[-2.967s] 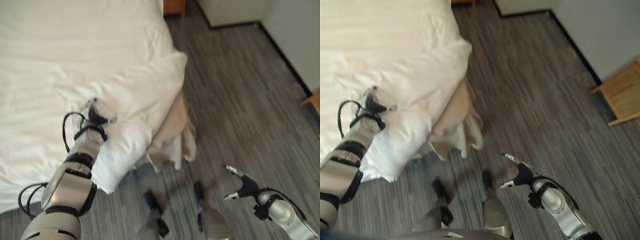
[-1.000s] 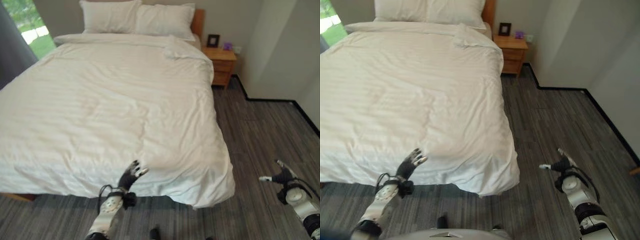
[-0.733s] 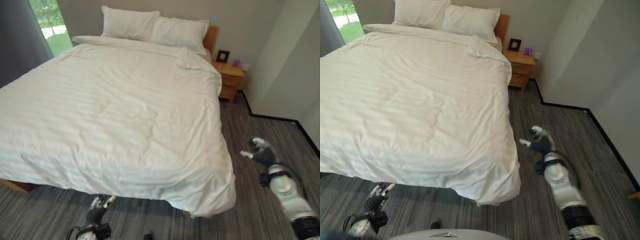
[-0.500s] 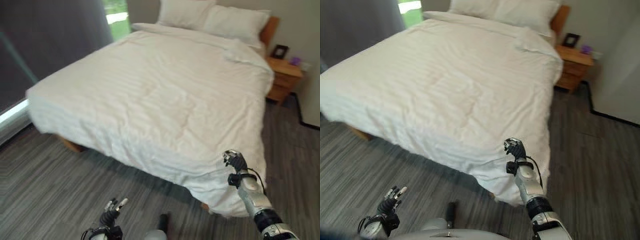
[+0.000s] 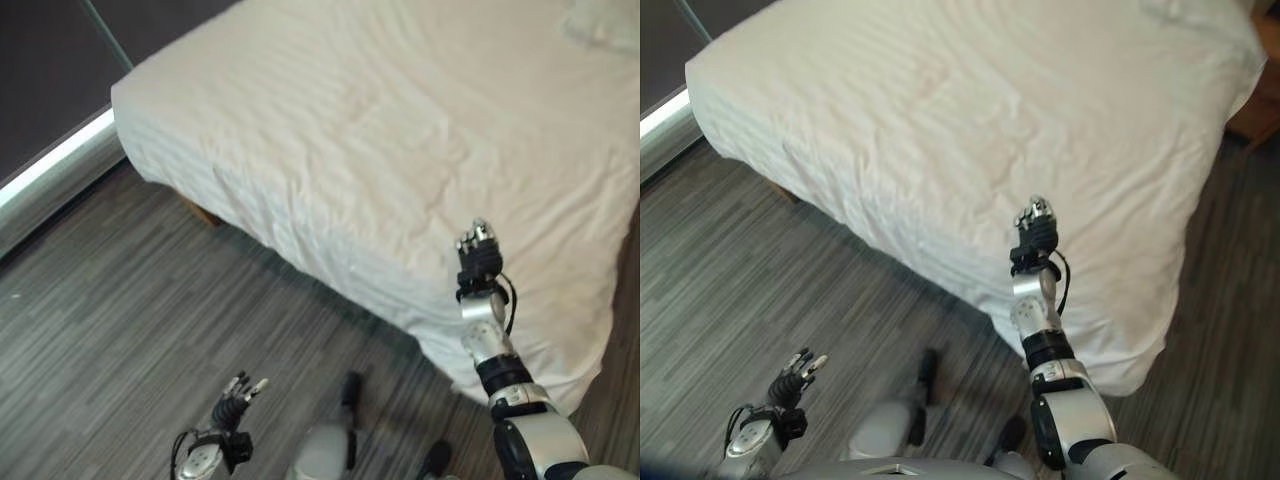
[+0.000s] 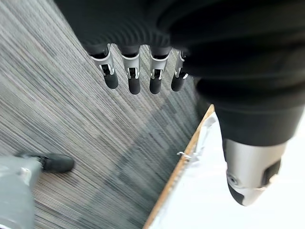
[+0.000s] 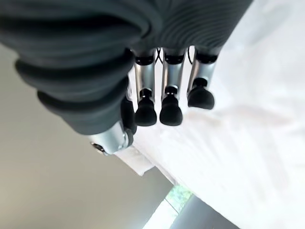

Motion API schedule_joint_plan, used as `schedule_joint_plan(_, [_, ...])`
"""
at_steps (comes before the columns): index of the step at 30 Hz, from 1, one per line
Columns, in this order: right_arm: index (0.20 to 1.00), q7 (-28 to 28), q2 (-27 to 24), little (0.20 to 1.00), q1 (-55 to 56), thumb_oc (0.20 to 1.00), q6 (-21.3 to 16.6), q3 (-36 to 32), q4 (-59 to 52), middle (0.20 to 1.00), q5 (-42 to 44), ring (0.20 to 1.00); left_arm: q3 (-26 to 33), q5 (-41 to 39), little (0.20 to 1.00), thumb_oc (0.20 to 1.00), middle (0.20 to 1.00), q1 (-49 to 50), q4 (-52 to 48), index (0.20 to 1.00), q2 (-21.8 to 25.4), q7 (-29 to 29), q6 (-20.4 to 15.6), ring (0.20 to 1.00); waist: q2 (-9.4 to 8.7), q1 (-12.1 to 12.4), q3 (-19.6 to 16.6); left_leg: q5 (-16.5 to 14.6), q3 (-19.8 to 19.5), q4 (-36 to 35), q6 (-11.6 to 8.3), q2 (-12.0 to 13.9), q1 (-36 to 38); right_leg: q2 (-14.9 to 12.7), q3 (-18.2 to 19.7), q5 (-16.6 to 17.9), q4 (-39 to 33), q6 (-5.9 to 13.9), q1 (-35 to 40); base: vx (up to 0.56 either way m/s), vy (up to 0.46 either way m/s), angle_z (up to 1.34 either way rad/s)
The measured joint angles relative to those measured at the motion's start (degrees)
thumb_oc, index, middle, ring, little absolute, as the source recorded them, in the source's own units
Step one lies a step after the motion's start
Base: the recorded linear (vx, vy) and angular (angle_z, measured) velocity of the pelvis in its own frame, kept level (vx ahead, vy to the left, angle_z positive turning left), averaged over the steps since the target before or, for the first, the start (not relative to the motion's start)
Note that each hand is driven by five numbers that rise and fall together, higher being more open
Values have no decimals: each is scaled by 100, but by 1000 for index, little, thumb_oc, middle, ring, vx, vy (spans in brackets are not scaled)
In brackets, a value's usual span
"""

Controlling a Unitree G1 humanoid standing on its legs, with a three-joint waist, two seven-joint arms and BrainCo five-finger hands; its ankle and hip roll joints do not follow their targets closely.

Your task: Making the bed.

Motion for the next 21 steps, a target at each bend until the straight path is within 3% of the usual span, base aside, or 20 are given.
schedule_joint_plan(2, [200,77,-257,200,-37,200,-33,13,179,200,21,200,48,0,1000,1000,1000,-88,95,1000,-69,-3,-109,1000,197,-105,153,120,36,0,15,-2,-167,-1,100,173,0,54,-222,-50,114,-35])
schedule_joint_plan(3, [200,394,-506,200,-411,200,68,63,878,200,-115,200,-41,-5,1000,1000,1000,-236,430,1000,-99,-17,-183,1000,189,-136,138,100,198,-1,-6,4,-230,-38,355,104,2,71,-409,-128,147,-50])
schedule_joint_plan(5, [200,432,-583,200,-599,200,139,-17,889,200,-177,200,-124,-6,1000,1000,1000,-306,440,1000,-134,-57,-175,1000,182,-291,140,101,306,0,-6,2,-362,-73,403,145,2,56,-603,-118,99,-28])
schedule_joint_plan(10, [200,650,-791,200,-329,200,384,-594,952,200,-192,200,-199,-2,1000,1000,1000,-559,365,1000,-144,-149,-173,1000,67,-341,79,73,352,0,-3,-78,-291,-169,444,139,2,70,-543,44,57,0])
schedule_joint_plan(12, [200,785,-978,200,122,200,559,-892,954,200,-275,200,-195,-3,1000,1000,1000,-606,327,1000,-81,-185,-121,1000,-114,-482,23,-4,345,2,24,-153,-139,-258,429,63,103,149,-437,74,43,10])
schedule_joint_plan(13, [200,818,-1088,200,609,200,644,-1256,1073,200,-291,200,-197,-3,1000,1000,1000,-602,322,1000,-34,-186,-86,1000,-343,-583,-113,-62,406,1,23,-197,-46,-329,472,-3,172,176,-400,109,15,-18])
schedule_joint_plan(15, [200,252,-1729,200,2154,200,948,-2412,2593,200,-279,200,-348,-3,1000,1000,1000,-553,340,1000,-7,-201,-10,1000,-837,-938,-541,-186,593,3,160,-283,121,-441,501,44,106,182,-257,147,44,-29])
schedule_joint_plan(16, [241,189,-1905,241,3323,241,1136,-3074,2906,241,-319,241,-415,-4,1000,1000,1000,-590,316,1000,-137,-191,62,1000,-964,-1167,-592,-262,627,3,251,-284,378,-410,537,38,137,191,-69,85,77,-37])
schedule_joint_plan(17, [1000,99,-2111,1000,4303,1000,1174,-3397,3287,1000,-490,1000,-474,3,1000,1000,1000,-662,311,1000,-184,-194,92,1000,-1084,-1512,-761,-342,672,-7,245,-250,665,-372,574,51,81,233,192,35,82,-98])
schedule_joint_plan(18, [1000,44,-2136,1000,5241,1000,1223,-2890,3287,1000,-1013,1000,-729,24,1000,1000,1000,-945,304,1000,-184,-201,84,1000,-1330,-1899,-1007,-391,882,-35,196,-79,922,-238,822,62,16,224,262,-73,68,-119])
schedule_joint_plan(19, [1000,-29,-1948,1000,5525,1000,1279,-2448,3088,1000,-1273,1000,-908,57,1000,1000,1000,-1173,129,1000,-170,-206,93,1000,-1418,-2046,-1058,-409,1000,-34,166,12,1026,-193,885,47,12,126,261,-164,73,-179])
schedule_joint_plan(20, [1000,-151,-1360,1000,5811,1000,1305,-1553,1271,1000,-1823,1000,-1102,87,1000,1000,1000,-1105,-820,1000,-119,-218,86,1000,-1490,-2296,-1062,-457,1096,-4,161,78,1235,-40,859,512,55,24,188,-224,83,-223])
schedule_joint_plan(21, [1000,-73,-877,1000,5594,1000,1333,-871,98,1000,-2144,1000,-1165,153,1000,1000,1000,-1139,-1251,1000,-213,-259,82,1000,-1362,-2321,-1008,-517,1290,-35,155,189,1450,87,780,968,50,-64,67,-259,58,-267])
